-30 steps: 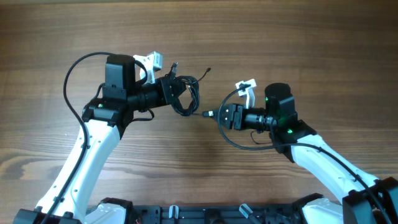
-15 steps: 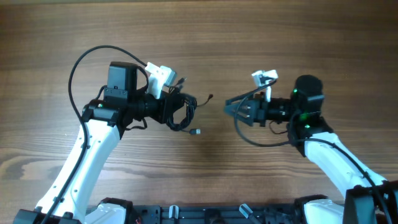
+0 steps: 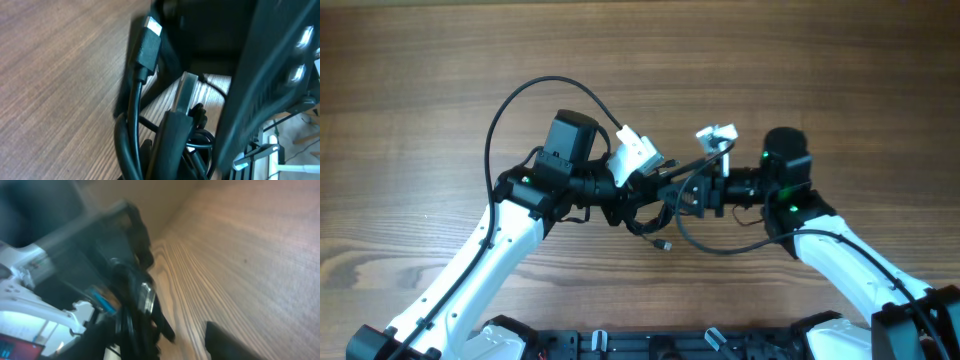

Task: Untangle cables

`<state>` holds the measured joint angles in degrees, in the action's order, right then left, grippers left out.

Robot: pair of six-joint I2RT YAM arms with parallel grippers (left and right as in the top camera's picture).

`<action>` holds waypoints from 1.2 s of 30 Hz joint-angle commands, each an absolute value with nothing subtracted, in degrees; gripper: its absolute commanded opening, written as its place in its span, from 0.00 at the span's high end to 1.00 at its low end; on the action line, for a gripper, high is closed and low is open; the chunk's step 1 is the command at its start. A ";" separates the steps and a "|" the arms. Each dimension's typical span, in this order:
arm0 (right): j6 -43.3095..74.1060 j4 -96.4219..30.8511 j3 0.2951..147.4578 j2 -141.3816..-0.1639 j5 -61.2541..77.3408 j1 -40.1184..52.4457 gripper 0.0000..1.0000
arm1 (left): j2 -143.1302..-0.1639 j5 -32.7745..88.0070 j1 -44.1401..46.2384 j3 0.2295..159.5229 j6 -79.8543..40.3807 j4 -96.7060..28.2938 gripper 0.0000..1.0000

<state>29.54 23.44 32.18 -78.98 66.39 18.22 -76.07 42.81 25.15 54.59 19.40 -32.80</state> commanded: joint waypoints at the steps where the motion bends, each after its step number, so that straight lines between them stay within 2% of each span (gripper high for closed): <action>1: 25.47 20.86 32.32 -79.31 62.76 19.33 0.83 | -75.77 44.34 25.23 55.51 17.21 -30.37 0.96; 2: 25.58 20.73 32.32 -79.31 62.74 19.33 0.96 | -75.77 44.31 25.23 55.51 17.06 -29.98 0.96; 4: 27.35 20.73 32.32 -79.31 61.14 19.31 0.96 | -75.77 42.76 25.23 55.53 14.85 -29.28 0.71; 5: 30.87 20.56 32.32 -79.29 57.84 19.31 0.96 | -75.77 39.46 25.17 55.53 10.09 -28.49 0.60; 6: 34.22 20.53 32.32 -79.29 54.72 19.31 0.96 | -75.75 35.27 24.80 55.53 3.79 -27.73 0.00; 8: 37.74 20.86 32.32 -79.29 50.39 19.31 0.96 | -75.75 27.77 23.29 55.53 -8.43 -27.05 0.00; 9: 40.60 21.28 32.32 -79.29 46.61 19.31 0.96 | -75.75 22.33 21.12 55.53 -21.96 -27.29 0.00; 13: 49.91 22.06 32.32 -79.29 38.11 19.33 0.96 | -75.77 21.87 17.04 55.53 -48.84 -26.76 0.00; 17: 58.28 23.59 32.32 -79.29 35.99 19.33 0.96 | -75.77 25.02 18.20 55.51 -51.92 -27.44 0.02; 19: 60.60 25.23 32.32 -79.31 36.01 19.33 0.96 | -75.77 25.02 20.45 55.51 -51.94 -27.40 0.18; 22: 61.82 26.55 32.32 -79.29 36.05 19.33 0.96 | -75.79 24.56 24.27 55.51 -53.63 -27.24 0.23; 28: 63.13 27.92 32.32 -79.29 39.59 19.33 0.96 | -78.56 19.88 27.55 55.51 -63.83 -27.14 0.25; 31: 63.51 31.00 32.32 -79.29 41.25 19.33 0.96 | -82.41 19.88 27.64 55.51 -65.01 -25.61 0.43; 32: 63.86 31.07 32.32 -79.29 41.23 19.33 0.96 | -83.31 19.90 27.64 55.51 -65.01 -25.10 0.53; 34: 64.25 30.72 32.32 -79.29 41.43 19.33 0.96 | -84.29 19.86 27.64 55.51 -64.99 -23.70 0.81; 35: 64.25 30.46 32.32 -79.29 41.71 19.33 0.96 | -84.42 19.81 27.64 55.51 -64.99 -23.05 0.92; 36: 64.03 29.87 32.32 -79.29 41.91 19.33 0.95 | -84.44 19.38 27.46 55.51 -64.93 -22.35 0.96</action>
<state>63.05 29.52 32.05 -79.09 40.60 19.53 -83.33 20.84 27.42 54.98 -64.40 -23.16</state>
